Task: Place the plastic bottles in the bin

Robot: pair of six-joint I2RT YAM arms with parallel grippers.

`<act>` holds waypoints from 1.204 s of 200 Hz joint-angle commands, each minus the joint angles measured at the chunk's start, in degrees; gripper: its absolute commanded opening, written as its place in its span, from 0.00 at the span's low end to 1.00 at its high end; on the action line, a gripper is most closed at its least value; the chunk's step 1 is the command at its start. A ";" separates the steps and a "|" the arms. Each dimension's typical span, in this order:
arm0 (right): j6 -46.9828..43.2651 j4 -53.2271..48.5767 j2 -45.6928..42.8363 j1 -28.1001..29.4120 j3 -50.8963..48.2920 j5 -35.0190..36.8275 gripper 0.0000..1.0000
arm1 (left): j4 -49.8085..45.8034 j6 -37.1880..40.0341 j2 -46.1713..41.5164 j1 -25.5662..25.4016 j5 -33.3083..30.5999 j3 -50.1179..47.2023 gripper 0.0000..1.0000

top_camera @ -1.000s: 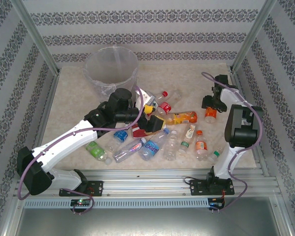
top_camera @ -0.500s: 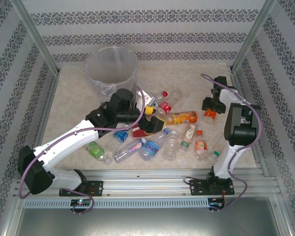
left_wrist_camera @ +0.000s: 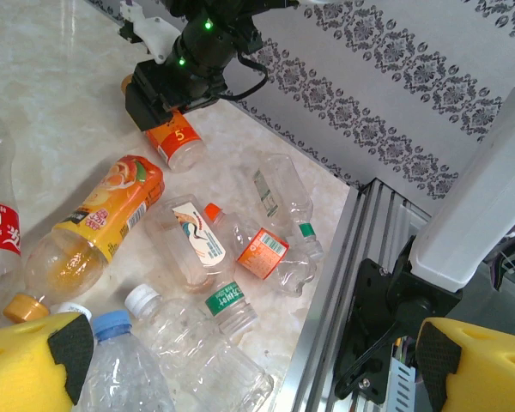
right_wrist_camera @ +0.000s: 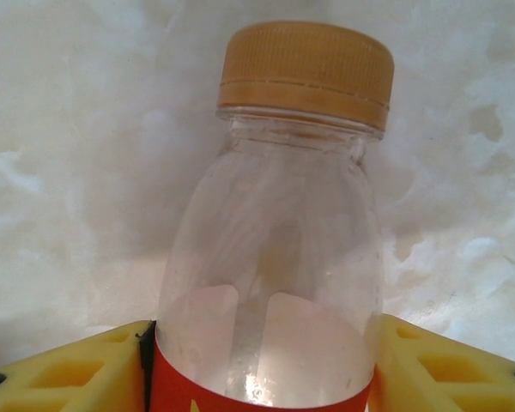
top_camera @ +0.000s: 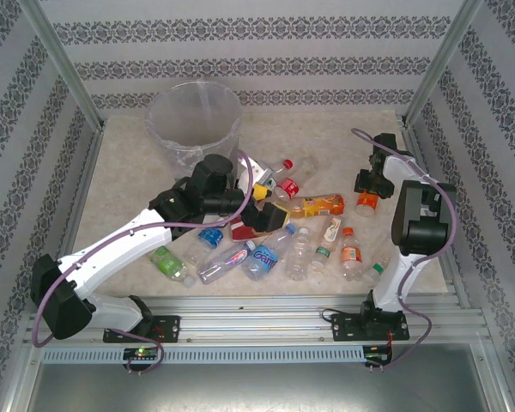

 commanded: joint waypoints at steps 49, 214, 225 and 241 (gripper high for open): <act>3.12 3.43 -9.59 0.50 -4.11 -8.64 0.57 | -2.52 -1.82 1.75 -0.75 -0.27 3.28 0.99; 11.66 18.04 -41.63 15.03 -19.92 -39.52 0.56 | -1.26 -16.89 7.57 4.01 1.72 11.70 0.99; 11.83 18.24 -43.58 17.23 -20.62 -39.70 0.56 | -0.34 -18.41 8.16 4.09 0.74 12.19 0.99; 12.00 18.37 -45.93 20.00 -21.33 -39.68 0.56 | -0.63 -19.76 9.21 4.22 -1.24 13.50 0.99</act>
